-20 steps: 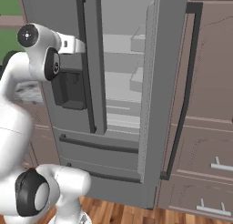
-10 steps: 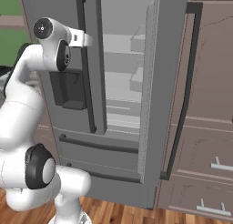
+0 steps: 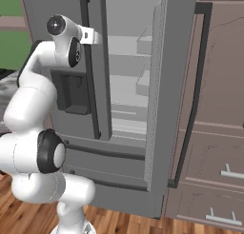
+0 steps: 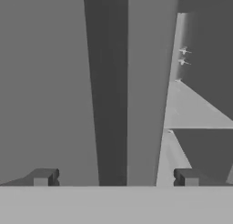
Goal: Open the fridge, grab two sodas, and place both sodas inside the bowl with ice on the dining counter.
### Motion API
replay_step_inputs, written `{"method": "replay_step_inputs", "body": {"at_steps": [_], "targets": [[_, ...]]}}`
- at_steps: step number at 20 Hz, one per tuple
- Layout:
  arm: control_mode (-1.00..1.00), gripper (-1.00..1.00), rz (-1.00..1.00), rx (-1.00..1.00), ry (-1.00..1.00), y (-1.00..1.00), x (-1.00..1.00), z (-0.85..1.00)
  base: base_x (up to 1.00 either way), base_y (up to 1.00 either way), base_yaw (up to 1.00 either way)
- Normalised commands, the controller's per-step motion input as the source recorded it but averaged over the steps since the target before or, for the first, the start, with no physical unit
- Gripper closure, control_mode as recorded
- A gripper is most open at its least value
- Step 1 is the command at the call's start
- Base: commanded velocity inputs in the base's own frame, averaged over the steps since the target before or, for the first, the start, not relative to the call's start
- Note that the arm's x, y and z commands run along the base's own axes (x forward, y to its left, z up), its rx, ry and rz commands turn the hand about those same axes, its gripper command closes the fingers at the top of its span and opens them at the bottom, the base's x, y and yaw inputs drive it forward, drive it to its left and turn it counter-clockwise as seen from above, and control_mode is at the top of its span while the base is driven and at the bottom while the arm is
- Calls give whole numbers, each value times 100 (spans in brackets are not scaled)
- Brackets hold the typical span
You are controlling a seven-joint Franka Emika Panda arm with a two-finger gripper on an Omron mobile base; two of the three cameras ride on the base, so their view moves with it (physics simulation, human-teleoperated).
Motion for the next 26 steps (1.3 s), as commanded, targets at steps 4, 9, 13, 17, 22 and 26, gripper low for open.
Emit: {"method": "replay_step_inputs", "body": {"at_steps": [4, 9, 13, 17, 22, 26], "targets": [[-100, -100, 0, 0, 1, 1, 52, 0, 0, 0, 0], [-100, -100, 0, 0, 1, 9, 53, -1, 0, 0, 0], [-100, -100, 0, 0, 0, 14, 52, -3, 0, 0, 0], [-100, 100, 0, 0, 1, 12, 49, -9, 0, 0, 0], [-100, 100, 0, 0, 1, 0, 17, -9, 0, 0, 0], [-100, 100, 3, -1, 2, 29, -15, -5, 0, 0, 0]]}}
